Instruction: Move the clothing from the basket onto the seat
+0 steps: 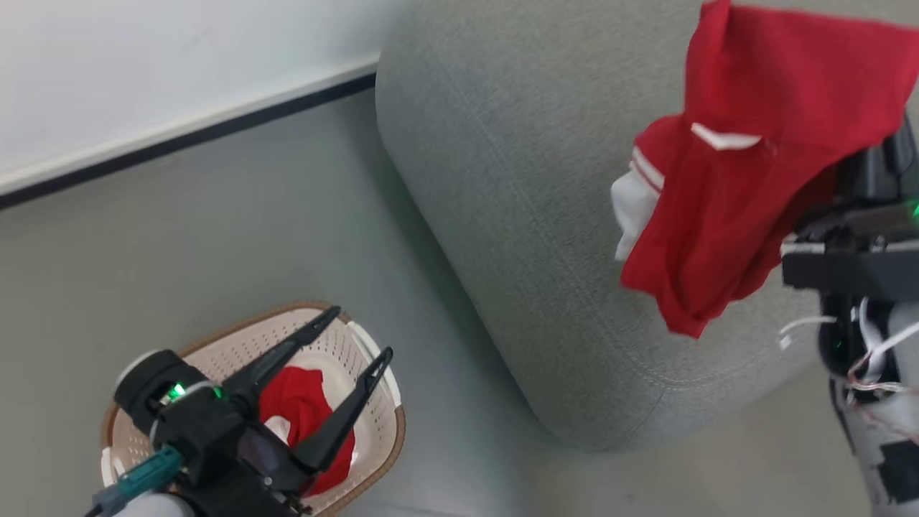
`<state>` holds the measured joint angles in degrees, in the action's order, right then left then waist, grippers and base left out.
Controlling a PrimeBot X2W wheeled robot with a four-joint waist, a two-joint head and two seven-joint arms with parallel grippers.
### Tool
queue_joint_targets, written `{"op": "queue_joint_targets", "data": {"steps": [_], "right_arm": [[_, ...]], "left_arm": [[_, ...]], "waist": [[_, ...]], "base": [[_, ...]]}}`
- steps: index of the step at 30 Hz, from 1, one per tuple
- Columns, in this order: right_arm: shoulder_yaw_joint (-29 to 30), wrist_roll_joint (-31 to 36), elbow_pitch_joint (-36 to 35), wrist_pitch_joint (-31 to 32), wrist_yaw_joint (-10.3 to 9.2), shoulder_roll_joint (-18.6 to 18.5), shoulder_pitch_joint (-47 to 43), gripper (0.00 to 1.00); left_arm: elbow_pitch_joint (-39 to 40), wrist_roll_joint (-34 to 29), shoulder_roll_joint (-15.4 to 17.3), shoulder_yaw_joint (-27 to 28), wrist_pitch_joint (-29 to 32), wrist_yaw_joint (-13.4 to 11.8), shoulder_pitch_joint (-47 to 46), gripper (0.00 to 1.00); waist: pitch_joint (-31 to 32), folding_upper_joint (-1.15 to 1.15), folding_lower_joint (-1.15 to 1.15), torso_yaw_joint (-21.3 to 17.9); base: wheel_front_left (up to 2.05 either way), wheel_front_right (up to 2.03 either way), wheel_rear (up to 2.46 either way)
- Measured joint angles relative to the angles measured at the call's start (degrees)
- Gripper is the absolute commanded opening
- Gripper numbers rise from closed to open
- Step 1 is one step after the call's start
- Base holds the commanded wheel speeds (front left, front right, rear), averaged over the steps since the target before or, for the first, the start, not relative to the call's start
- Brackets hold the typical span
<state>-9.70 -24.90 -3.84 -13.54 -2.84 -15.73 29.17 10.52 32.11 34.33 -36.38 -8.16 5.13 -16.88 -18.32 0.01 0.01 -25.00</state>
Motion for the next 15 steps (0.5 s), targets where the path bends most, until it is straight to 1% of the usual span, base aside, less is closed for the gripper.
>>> {"op": "queue_joint_targets", "data": {"steps": [7, 11, 12, 15], "right_arm": [[3.04, 1.40, 3.63, 3.14, -0.26, -3.78, 5.37, 0.00], [6.46, 1.38, 5.75, 4.75, -1.80, -4.71, 9.51, 0.00], [6.46, 1.38, 5.75, 4.75, -1.80, -4.71, 9.51, 0.00], [8.82, 1.47, 7.14, 5.83, -2.92, -5.59, 11.60, 0.00]], "left_arm": [[3.34, 0.00, 3.90, 1.82, -0.02, 0.49, -0.44, 1.00], [5.23, 0.00, 6.03, 2.66, -0.02, 0.97, -0.72, 1.00], [5.23, 0.00, 6.03, 2.66, -0.02, 0.97, -0.72, 1.00], [6.37, 0.00, 7.10, 2.98, -0.03, 1.01, -1.54, 1.00]], "waist": [[-4.99, 0.00, 0.00, 2.32], [-8.07, 0.00, 0.00, 3.64], [-8.07, 0.00, 0.00, 3.64], [-10.42, 0.00, 0.01, 4.55]], "base": [[0.00, 0.00, 0.00], [0.00, 0.00, 0.00], [0.00, 0.00, 0.00], [0.00, 0.00, 0.00]]}}
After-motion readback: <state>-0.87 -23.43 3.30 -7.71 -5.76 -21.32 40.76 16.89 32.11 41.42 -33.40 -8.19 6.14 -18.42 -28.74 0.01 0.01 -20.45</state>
